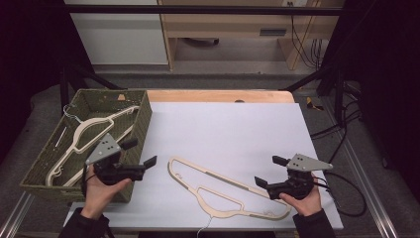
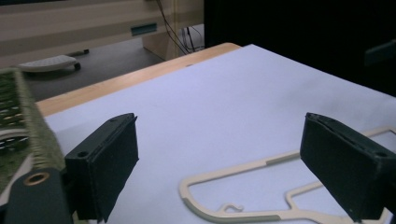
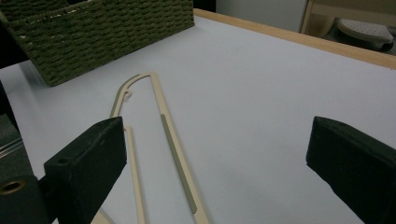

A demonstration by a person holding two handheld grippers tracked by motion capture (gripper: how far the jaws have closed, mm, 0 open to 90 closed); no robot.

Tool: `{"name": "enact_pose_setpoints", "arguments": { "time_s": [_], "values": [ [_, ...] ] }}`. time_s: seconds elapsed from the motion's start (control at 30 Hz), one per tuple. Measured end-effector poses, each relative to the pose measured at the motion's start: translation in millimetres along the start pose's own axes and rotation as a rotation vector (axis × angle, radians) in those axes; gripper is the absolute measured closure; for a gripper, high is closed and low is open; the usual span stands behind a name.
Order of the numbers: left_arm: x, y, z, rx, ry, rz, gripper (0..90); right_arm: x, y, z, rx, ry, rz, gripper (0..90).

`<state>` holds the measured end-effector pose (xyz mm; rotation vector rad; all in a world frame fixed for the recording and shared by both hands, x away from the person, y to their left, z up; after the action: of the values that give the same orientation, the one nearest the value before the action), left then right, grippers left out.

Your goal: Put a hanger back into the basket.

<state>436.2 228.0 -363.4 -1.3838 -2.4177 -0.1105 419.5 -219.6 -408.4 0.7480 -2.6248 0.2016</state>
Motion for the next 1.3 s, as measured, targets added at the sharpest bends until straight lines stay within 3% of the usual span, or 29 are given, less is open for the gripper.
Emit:
{"name": "enact_pose_setpoints", "arguments": {
  "time_s": [0.2,0.4,0.83,1.1,1.3],
  "values": [
    [-20.1,-17.6,7.1,-0.028,0.020,0.055,10.9,-1.4,5.4,-0.9,0.000,0.009,-0.020,5.7],
    [-31.4,-30.7,18.7,-0.028,0.042,0.093,10.7,-7.1,10.9,2.0,0.017,0.028,-0.034,5.7],
    [-48.4,-29.4,40.8,0.023,0.087,0.119,10.8,-13.8,35.6,0.2,0.081,0.063,-0.070,5.6],
    [-56.7,-28.2,54.2,0.038,0.127,0.117,10.7,-21.1,54.5,5.8,0.110,0.110,-0.144,9.0],
    [-58.5,-28.5,57.8,0.040,0.137,0.121,10.5,-25.5,67.2,11.2,0.165,0.151,-0.173,13.1]
  ]
}}
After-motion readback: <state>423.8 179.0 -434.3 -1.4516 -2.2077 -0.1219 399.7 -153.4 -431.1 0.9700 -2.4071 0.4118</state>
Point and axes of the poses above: each handheld gripper's, and its own axes: x roughly backward along the jaws, z roughly out of its underside, y roughly to its left, the point moved 2 cm from there along -x, roughly forward along the jaws, and after that the axes turned 15 degrees about z, right-handed, at the moved point
